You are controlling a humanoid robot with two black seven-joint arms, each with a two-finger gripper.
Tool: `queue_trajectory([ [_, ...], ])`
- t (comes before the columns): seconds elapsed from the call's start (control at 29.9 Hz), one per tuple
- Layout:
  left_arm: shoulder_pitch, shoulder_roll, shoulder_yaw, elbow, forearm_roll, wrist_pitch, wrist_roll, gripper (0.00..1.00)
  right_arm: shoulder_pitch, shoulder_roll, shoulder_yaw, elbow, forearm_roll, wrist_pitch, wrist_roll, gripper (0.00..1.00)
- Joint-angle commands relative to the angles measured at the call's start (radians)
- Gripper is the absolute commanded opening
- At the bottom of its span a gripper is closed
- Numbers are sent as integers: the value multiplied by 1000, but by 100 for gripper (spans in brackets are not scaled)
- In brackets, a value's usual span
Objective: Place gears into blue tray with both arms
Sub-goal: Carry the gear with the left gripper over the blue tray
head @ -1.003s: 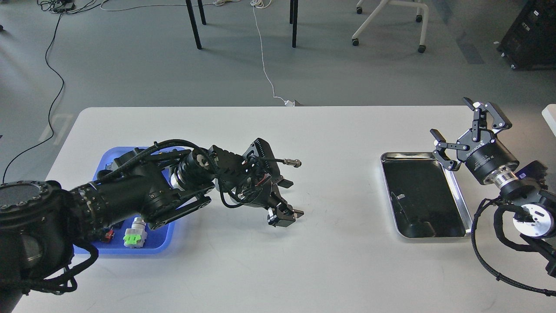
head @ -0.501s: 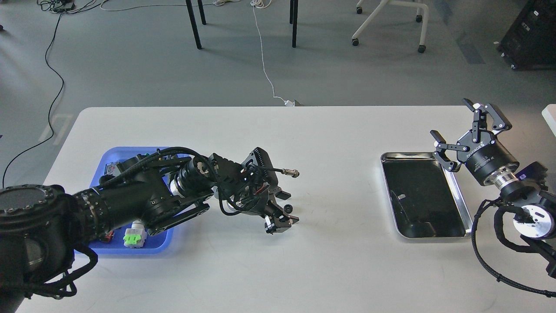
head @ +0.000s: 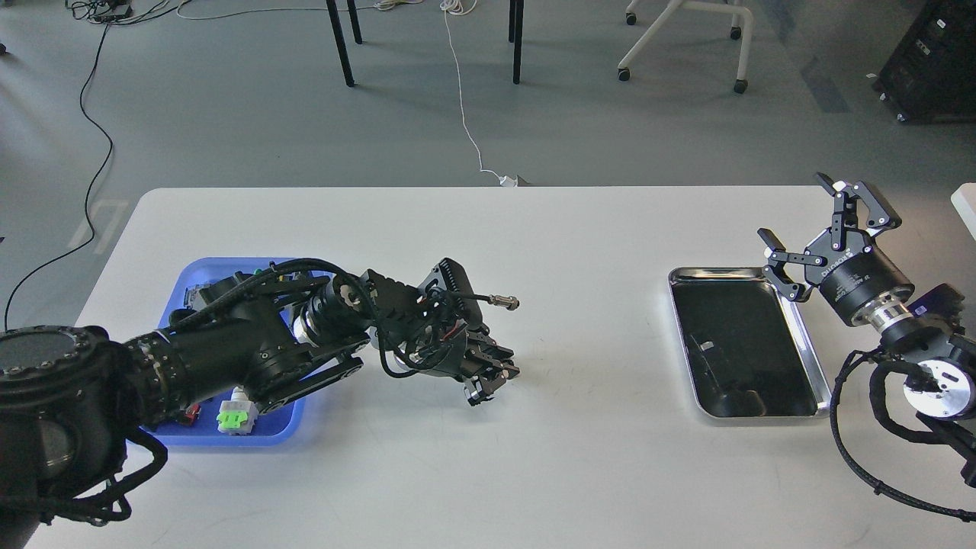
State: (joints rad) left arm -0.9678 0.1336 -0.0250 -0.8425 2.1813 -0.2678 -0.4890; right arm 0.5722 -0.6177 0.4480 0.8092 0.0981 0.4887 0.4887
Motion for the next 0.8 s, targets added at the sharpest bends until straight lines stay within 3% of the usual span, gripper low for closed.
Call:
queue_trajectory([
  [0.0,-2,0,1,-1,0,-1,0,13,2,-1,0,-1,0,0,0,99],
  [0.17,-28,18,-12,-24,0,-1,0,13,2,-1,0,-1,0,0,0,99],
  [0.33,-103,145,-15,-122,0,-2,0,13,2,1,0,1,0,0,0,99],
  [0.6,-120,466,-18,-312,0,-14,0,14,2,6,-3,2,-2,0,0,99],
  [0.77,-55,650,-10,-345,-15,-10,0,14,2,12,-3,2,-2,0,0,99],
])
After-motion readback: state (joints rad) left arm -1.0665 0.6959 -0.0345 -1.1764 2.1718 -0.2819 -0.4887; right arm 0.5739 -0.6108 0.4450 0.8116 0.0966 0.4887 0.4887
